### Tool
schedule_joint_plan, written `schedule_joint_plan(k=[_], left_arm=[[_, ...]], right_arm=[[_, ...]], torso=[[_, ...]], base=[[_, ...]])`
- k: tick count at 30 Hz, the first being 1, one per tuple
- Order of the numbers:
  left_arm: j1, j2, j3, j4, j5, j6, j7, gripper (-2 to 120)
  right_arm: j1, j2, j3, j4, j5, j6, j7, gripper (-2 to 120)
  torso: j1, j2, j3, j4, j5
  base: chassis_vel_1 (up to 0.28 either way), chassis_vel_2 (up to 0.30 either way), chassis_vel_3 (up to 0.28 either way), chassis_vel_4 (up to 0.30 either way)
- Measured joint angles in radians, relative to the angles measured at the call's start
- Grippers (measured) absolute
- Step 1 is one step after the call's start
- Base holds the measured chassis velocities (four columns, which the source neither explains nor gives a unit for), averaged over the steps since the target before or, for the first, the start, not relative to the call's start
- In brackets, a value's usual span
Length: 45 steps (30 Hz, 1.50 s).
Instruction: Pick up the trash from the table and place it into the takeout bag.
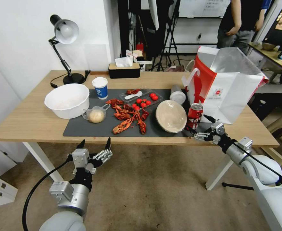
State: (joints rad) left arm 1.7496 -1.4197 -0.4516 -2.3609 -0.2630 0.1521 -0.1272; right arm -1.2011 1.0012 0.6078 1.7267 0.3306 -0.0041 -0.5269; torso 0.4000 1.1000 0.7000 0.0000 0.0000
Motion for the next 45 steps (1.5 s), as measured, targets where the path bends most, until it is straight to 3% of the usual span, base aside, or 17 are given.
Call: schedule_joint_plan(k=[5,7,8,10,12,15,24,37,42,44,45], left_arm=[[0.001,-0.004,0.002,0.0,0.002,-0.001,0.0,100],[0.002,-0.005,0.002,0.0,0.002,-0.001,0.0,100],[0.002,-0.005,0.002,0.0,0.002,-0.002,-0.001,100],[0.002,-0.005,0.002,0.001,0.002,-0.005,-0.001,100],[0.003,-0.006,0.003,0.005,0.003,-0.012,-0.002,100],[0.003,-0.006,0.006,0.007,0.003,-0.014,-0.003,100],[0.005,-0.004,0.008,0.007,0.005,-0.019,-0.006,100],[0.004,-0.009,0.009,0.009,0.007,-0.028,-0.006,100],[0.006,-0.011,0.009,0.009,0.008,-0.032,-0.006,100],[0.006,-0.012,0.009,0.009,0.008,-0.032,-0.005,100],[0.006,-0.012,0.009,0.009,0.008,-0.032,-0.005,100]], right_arm=[[0.013,-0.004,-0.007,-0.011,0.004,0.0,-0.008,72],[0.014,-0.004,-0.007,-0.013,0.004,0.0,-0.009,71],[0.015,-0.004,-0.008,-0.015,0.006,0.0,-0.009,63],[0.016,-0.004,-0.01,-0.016,0.008,-0.001,-0.009,59],[0.015,-0.002,-0.011,-0.017,0.011,-0.002,-0.009,46],[0.013,0.002,-0.012,-0.017,0.011,-0.001,-0.008,37],[-0.028,0.0,0.005,0.038,0.02,0.006,0.001,17],[-0.073,-0.071,0.069,0.272,0.153,-0.029,0.061,12],[-0.029,-0.134,0.082,0.359,0.33,-0.112,0.209,12],[0.033,-0.188,0.084,0.389,0.487,-0.154,0.315,12],[0.033,-0.188,0.084,0.389,0.487,-0.154,0.315,12]], torso=[[0.0,0.0,0.0,0.0,0.0],[0.0,0.0,0.0,0.0,0.0],[0.0,0.0,0.0,0.0,0.0],[0.0,0.0,0.0,0.0,0.0],[0.0,0.0,0.0,0.0,-0.0001],[0.0,0.0,0.0,0.0,-0.0001],[0.0,0.0,0.0,0.0,0.0003],[0.0,0.0,0.0,-0.0001,0.0],[0.0,0.0,0.0,-0.0001,0.0002],[0.0,0.0,0.0,0.0001,0.0],[0.0,0.0,0.0,0.0001,0.0]], base=[[0.0,0.0,0.0,0.0],[0.0,0.0,0.0,0.0],[0.0,0.0,0.0,0.0],[0.0,0.0,0.0,0.0],[0.0,0.0,0.0,0.0],[0.0,0.0,0.0,0.0],[0.0,0.0,0.0,0.0],[0.0,0.0,0.0,0.0],[0.0,0.0,0.0,0.0],[0.0,0.0,0.0,0.0],[0.0,0.0,0.0,0.0]])
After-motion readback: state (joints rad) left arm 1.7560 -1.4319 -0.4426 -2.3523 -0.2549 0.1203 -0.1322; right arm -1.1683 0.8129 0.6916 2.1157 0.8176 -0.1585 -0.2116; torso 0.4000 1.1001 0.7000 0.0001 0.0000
